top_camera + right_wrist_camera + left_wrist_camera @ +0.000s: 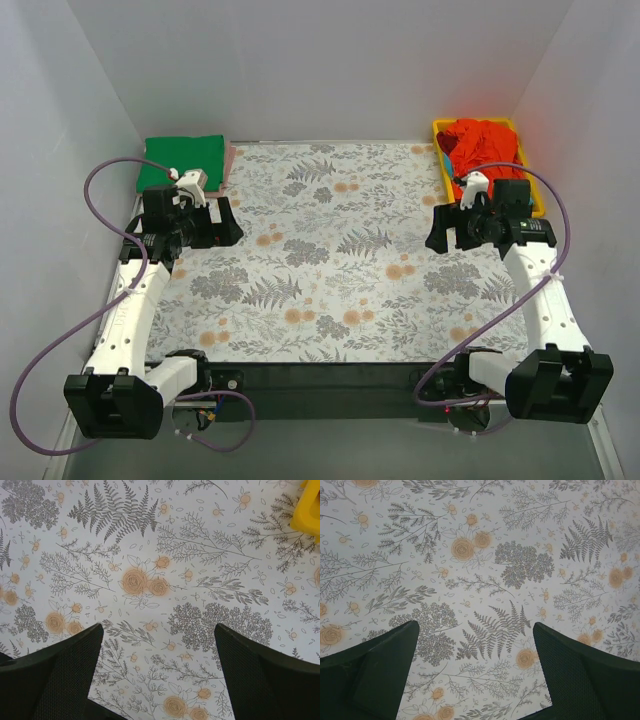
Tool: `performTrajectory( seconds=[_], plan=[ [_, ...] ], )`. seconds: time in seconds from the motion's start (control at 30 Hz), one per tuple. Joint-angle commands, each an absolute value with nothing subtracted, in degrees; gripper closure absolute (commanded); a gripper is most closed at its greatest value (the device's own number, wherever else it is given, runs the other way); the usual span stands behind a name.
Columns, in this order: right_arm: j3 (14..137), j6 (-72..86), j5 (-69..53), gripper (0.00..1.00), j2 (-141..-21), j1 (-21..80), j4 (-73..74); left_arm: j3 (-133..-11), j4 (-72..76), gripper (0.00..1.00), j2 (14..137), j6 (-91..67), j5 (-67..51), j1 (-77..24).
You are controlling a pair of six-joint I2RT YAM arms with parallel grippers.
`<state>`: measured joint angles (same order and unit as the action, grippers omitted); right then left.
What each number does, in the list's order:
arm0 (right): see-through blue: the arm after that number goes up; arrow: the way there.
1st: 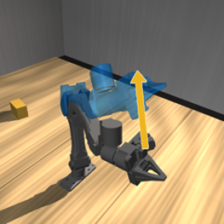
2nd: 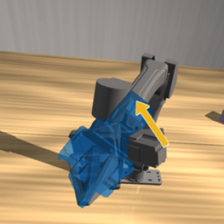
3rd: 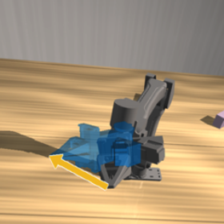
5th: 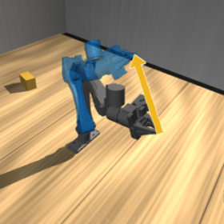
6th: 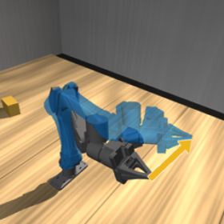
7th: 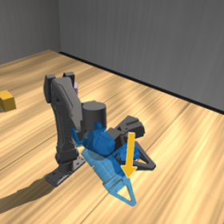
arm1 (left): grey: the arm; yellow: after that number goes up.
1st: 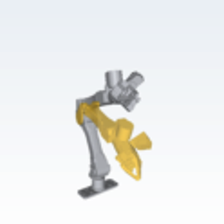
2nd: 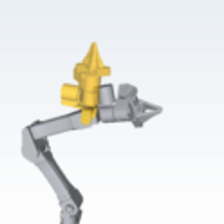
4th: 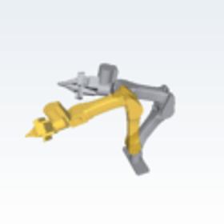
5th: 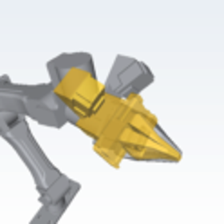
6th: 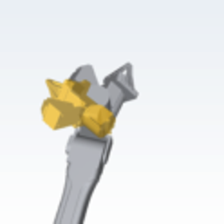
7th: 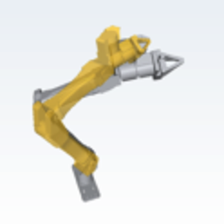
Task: Fold and stack the t-shirts
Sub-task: Grab the tshirt from the pile
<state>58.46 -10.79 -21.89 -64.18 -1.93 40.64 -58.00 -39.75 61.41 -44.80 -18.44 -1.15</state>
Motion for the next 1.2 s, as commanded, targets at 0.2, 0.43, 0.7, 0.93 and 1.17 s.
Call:
performTrajectory(
  seconds=[0.2,0.43,0.7,0.93,1.17],
  plan=[
    [76.6,-15.2,-22.2,0.02,-75.1,-4.8,40.3,-62.9,-39.7,0.02,62.8,-43.7,-22.8,-1.3],
    [106.0,-14.5,-21.5,0.02,-100.0,-12.6,40.5,-67.6,-41.2,0.02,66.2,-43.7,-25.2,-1.3],
    [129.1,-14.3,-15.7,0.02,-126.5,-14.2,33.7,-66.4,-39.9,0.02,67.5,-43.1,-24.5,-1.3],
    [128.5,-15.1,-8.5,0.02,-137.4,-14.4,22.0,-66.4,-40.3,0.02,69.0,-43.1,-23.3,-1.3],
    [128.1,-17.8,-4.9,0.24,-143.8,-14.8,20.7,-67.0,-41.4,0.02,68.9,-43.4,-23.6,-1.3]
  ],
)
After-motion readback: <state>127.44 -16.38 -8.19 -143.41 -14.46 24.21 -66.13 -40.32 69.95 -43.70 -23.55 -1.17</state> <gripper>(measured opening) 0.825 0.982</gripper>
